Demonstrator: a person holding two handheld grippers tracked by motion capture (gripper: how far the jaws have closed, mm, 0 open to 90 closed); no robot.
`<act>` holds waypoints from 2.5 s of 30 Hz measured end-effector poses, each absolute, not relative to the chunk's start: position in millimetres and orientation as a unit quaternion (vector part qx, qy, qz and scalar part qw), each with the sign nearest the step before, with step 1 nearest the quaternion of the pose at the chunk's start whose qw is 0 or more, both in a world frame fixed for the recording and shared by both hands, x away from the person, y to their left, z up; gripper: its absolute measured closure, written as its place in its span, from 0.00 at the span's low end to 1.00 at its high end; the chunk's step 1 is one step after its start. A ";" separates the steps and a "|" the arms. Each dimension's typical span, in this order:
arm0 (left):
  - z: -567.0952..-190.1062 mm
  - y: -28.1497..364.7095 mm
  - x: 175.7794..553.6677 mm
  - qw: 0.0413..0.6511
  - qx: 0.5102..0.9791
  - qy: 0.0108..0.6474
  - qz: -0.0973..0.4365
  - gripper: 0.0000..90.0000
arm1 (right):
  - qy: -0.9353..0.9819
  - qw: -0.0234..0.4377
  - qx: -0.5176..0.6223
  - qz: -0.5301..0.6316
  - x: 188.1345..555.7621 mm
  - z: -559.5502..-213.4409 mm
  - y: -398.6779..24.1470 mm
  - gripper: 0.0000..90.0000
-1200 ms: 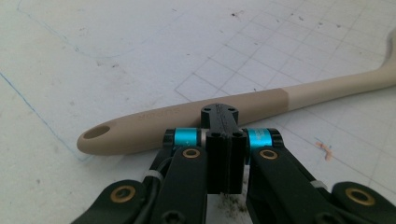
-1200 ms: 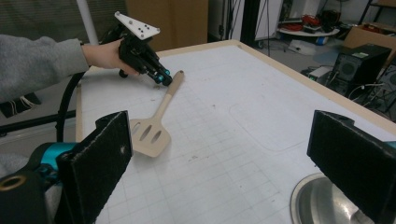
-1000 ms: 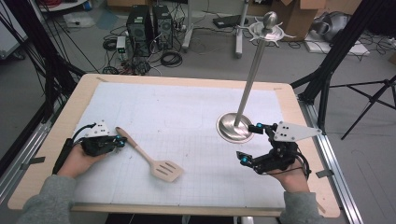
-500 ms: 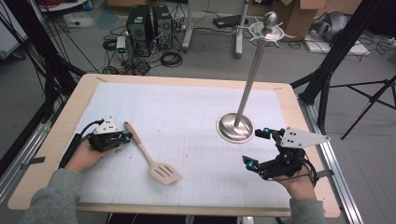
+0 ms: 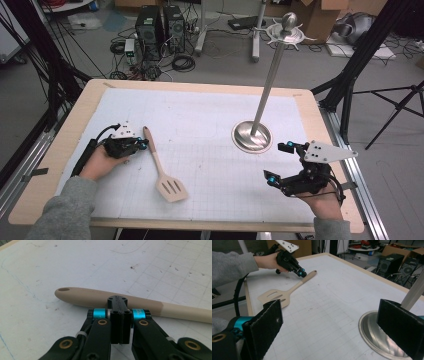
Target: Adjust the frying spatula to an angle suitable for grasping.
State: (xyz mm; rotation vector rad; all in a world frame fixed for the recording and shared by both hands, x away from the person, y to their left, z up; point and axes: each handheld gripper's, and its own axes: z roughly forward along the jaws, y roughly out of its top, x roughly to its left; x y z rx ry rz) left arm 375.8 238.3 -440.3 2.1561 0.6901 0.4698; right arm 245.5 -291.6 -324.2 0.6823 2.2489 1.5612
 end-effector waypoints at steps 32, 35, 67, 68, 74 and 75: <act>-436.9 176.9 347.3 0.433 0.875 0.204 0.075 0.99 | 0.784 0.152 0.233 0.555 250.4 -327.6 -291.2 0.06; -439.4 174.2 346.7 0.424 0.880 0.201 0.071 0.99 | 0.783 0.152 0.234 0.556 249.5 -327.0 -291.3 0.06; -441.0 191.9 330.6 0.426 0.873 0.230 0.053 1.00 | 0.782 0.129 0.204 0.575 267.1 -325.7 -275.6 0.06; -441.3 192.5 329.6 0.428 0.873 0.230 0.054 1.00 | 0.782 0.124 0.204 0.575 267.9 -325.4 -274.3 0.06; -441.6 198.8 324.3 0.430 0.872 0.230 0.051 1.00 | 0.781 0.115 0.188 0.584 274.9 -324.7 -267.5 0.06; -441.8 199.9 323.0 0.431 0.871 0.231 0.052 1.00 | 0.781 0.114 0.187 0.585 275.8 -324.6 -266.6 0.06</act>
